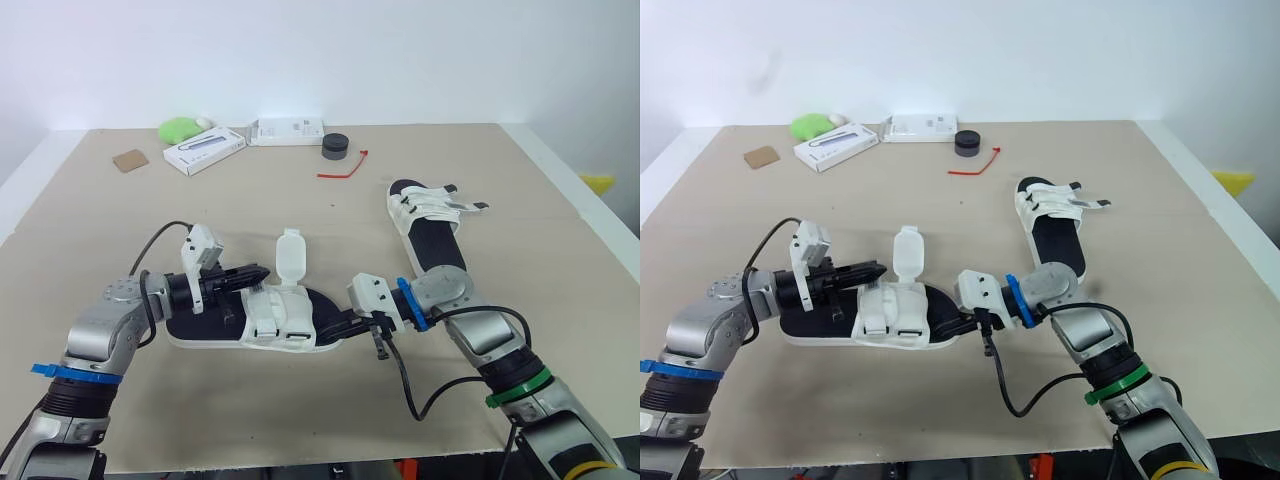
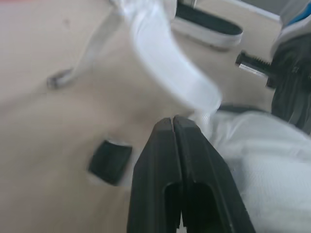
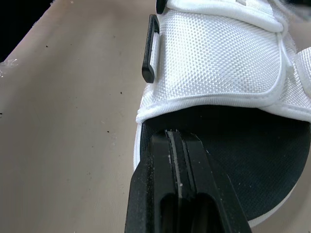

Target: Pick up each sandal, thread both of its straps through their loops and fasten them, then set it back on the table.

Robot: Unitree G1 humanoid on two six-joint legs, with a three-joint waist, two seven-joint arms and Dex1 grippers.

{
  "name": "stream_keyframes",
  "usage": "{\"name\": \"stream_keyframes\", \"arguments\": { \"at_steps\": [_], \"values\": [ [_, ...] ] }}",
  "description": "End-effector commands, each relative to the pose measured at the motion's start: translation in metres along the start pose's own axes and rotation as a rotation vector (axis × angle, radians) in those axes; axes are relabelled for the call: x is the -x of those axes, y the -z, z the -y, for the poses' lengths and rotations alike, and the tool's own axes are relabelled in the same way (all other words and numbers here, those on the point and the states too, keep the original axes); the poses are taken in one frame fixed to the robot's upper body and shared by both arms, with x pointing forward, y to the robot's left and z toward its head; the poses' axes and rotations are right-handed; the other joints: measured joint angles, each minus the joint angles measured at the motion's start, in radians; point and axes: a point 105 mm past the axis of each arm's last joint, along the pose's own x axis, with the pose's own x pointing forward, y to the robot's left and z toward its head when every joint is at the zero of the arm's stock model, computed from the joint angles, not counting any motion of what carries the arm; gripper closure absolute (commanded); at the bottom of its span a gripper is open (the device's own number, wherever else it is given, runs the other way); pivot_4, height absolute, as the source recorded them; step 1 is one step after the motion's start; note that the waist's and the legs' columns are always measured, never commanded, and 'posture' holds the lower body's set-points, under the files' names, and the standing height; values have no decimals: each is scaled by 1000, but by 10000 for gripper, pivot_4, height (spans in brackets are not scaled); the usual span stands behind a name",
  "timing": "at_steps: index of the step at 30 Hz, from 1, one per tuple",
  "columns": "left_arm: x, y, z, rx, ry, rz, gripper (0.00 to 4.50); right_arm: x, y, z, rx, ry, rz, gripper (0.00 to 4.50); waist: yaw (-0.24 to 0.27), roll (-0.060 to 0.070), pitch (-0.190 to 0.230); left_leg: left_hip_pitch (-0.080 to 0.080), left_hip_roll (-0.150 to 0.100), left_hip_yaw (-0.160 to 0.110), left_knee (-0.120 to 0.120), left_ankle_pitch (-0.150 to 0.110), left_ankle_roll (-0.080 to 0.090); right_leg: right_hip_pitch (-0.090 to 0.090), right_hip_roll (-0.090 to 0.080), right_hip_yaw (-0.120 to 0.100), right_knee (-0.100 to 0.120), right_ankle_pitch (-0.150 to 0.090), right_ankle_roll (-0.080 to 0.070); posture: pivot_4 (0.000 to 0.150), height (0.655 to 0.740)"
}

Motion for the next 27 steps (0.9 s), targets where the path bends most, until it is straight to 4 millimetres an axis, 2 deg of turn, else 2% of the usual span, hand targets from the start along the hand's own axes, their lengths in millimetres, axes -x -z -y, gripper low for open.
{"name": "stream_keyframes", "arguments": {
  "at_steps": [1,5,11,15,18,22,27],
  "values": [
    [-1,3,0,16,15,-23,44529,0,-4,0,22,6,2,45000,0,0,0,0,0,0,0,0,0,0,0,0,0,0,0,1500,7400],
    [-1,8,-4,28,11,-54,44529,0,-5,1,22,8,3,45000,0,0,0,0,0,-1,0,0,0,0,0,0,0,0,0,1500,7400],
    [-4,0,-10,-1,-16,-44,44529,-1,-5,2,23,9,5,45000,0,0,0,1,0,-1,0,0,0,1,0,0,0,0,0,1500,7400],
    [-5,-23,-11,-25,-27,24,44529,-1,-5,4,23,14,4,45000,0,0,0,0,0,-1,0,0,0,0,0,0,0,0,0,1500,7400],
    [-6,-51,-7,1,14,100,44529,0,-4,4,24,16,2,45000,0,0,0,0,0,-1,0,0,0,0,0,0,0,0,0,1500,7400],
    [-10,-69,-10,141,47,150,44529,0,-2,5,28,18,-5,45000,0,0,0,0,0,-2,0,0,0,0,0,-1,0,0,0,1500,7400],
    [-18,-77,-10,407,114,175,44529,0,-3,6,32,22,-3,45000,-1,0,0,0,-1,-3,0,0,0,1,0,0,0,1,1,1500,7400]
  ]
}}
